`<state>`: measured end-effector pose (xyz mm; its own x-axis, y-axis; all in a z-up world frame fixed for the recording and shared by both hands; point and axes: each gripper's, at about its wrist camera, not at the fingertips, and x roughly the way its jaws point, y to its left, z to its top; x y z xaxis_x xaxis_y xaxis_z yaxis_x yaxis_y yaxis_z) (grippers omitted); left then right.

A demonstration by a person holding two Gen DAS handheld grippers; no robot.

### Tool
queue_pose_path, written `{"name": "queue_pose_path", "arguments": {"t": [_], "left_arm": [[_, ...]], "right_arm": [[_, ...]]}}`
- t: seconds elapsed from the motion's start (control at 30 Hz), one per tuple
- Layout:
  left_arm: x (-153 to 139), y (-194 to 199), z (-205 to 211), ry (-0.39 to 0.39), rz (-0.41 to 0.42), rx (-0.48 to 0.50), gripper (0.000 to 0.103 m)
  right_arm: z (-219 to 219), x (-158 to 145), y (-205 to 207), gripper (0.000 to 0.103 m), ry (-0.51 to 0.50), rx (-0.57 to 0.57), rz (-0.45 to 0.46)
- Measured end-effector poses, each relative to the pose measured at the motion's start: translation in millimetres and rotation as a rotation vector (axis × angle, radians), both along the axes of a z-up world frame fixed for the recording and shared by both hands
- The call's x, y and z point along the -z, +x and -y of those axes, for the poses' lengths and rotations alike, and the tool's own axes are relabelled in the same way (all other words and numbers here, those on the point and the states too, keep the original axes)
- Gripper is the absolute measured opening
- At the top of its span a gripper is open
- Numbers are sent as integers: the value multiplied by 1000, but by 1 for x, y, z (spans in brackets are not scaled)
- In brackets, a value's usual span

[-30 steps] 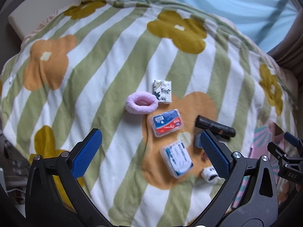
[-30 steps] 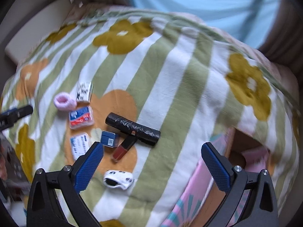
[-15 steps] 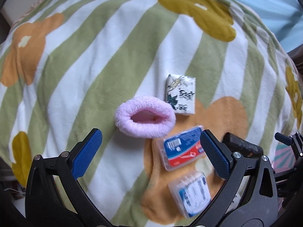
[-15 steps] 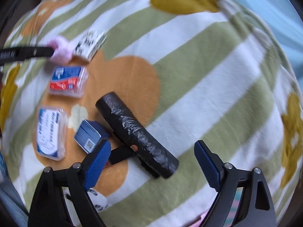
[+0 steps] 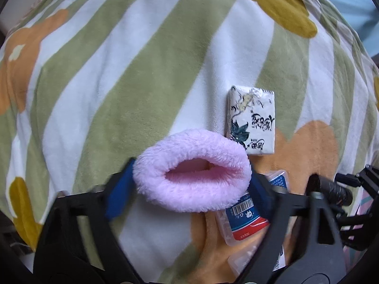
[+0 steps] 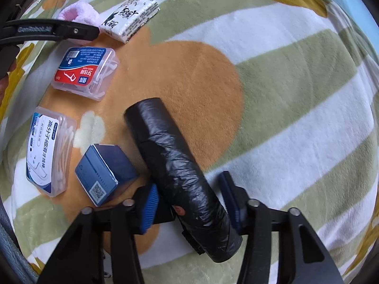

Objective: Organize objects
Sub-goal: 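Grasp the pink hair tie with the left tool while the right tool grasps the black roll, then carry the hair tie and black roll into the cardboard box and release both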

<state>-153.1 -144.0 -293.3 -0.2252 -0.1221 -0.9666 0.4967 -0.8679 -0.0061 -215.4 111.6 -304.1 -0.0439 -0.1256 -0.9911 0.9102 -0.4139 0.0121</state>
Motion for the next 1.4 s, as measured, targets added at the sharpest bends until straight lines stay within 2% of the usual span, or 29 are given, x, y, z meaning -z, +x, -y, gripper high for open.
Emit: {"name": "queue_pose_path", "arguments": {"t": [0.17,0.33,0.53,0.73,0.93,0.97,1.03,1.07,1.17,1.4], "left_arm": [[-1,-1,-1,-14,-12,39,57],[-6,-1,4,9,-24,47,52],[-28,2,-4,4,-51,77,51],[-62,16,-16,5,-90,106,51],[-107,21,-33,-8,-128,160,51],[-115,24,-37,-11,-133,170,51],[-132,31,-44,-20,-143,191,51],[-142,34,-48,-20,-153,204,51],[-168,45,-59,-18,-179,235,51],[-223,70,-101,-8,-236,341,51]], "right_arm": [[-4,-2,1,37,-13,18,-9],[-10,-6,1,33,-27,56,-16],[-16,-24,0,29,-51,122,-29],[-25,-59,1,29,-89,204,-42],[-40,-111,10,29,-138,324,-47],[-57,-125,11,29,-149,352,-46],[-119,-145,31,29,-174,416,-45],[-103,-152,24,29,-180,445,-47],[-9,-163,33,29,-195,529,-53],[-38,-220,75,29,-239,769,-42]]}}
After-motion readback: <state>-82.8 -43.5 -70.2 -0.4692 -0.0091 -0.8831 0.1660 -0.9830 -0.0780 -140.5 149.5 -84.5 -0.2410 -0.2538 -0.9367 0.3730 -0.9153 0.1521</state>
